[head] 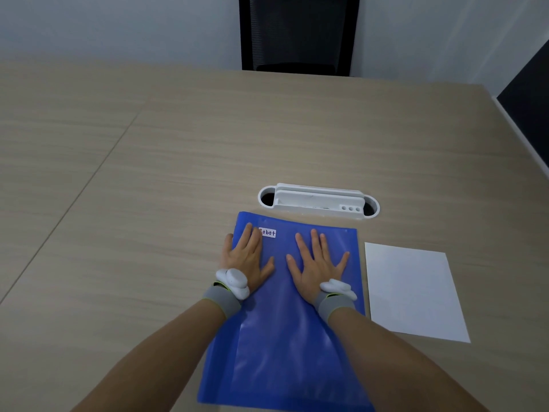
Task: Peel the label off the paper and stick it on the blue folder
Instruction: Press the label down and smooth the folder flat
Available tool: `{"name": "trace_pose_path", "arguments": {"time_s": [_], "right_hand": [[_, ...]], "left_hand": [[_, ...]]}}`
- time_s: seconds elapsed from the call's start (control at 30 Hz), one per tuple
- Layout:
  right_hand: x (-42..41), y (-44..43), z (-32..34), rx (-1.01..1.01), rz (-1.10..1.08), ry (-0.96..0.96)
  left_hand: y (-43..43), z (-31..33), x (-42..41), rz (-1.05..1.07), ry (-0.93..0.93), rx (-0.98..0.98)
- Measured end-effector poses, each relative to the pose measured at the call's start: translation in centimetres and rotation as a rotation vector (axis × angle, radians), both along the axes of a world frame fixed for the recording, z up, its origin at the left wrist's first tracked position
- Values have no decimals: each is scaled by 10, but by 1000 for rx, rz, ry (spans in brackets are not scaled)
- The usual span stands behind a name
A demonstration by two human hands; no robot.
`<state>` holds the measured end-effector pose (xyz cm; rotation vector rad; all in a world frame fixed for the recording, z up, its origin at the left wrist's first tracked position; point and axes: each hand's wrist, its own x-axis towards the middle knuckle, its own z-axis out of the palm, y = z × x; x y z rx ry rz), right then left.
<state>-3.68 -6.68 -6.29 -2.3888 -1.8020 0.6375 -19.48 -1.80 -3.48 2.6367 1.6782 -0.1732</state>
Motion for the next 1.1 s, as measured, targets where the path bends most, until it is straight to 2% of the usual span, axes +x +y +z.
{"name": "trace_pose_path", "arguments": {"time_s": [0.3, 0.53, 0.63, 0.77, 1.1], "right_hand": [[0, 0, 1, -12, 5, -9], [-1, 1, 0, -11, 8, -10], [0, 0, 0, -16, 10, -11], [3, -1, -1, -12, 6, -20], [1, 0, -2, -8, 7, -16]], "left_hand": [[6, -2, -1, -187, -31, 22], [7, 4, -5, -170, -22, -112], [6, 3, -5, -133, -18, -54], [5, 1, 1, -128, -97, -110], [11, 0, 8, -92, -32, -81]]}}
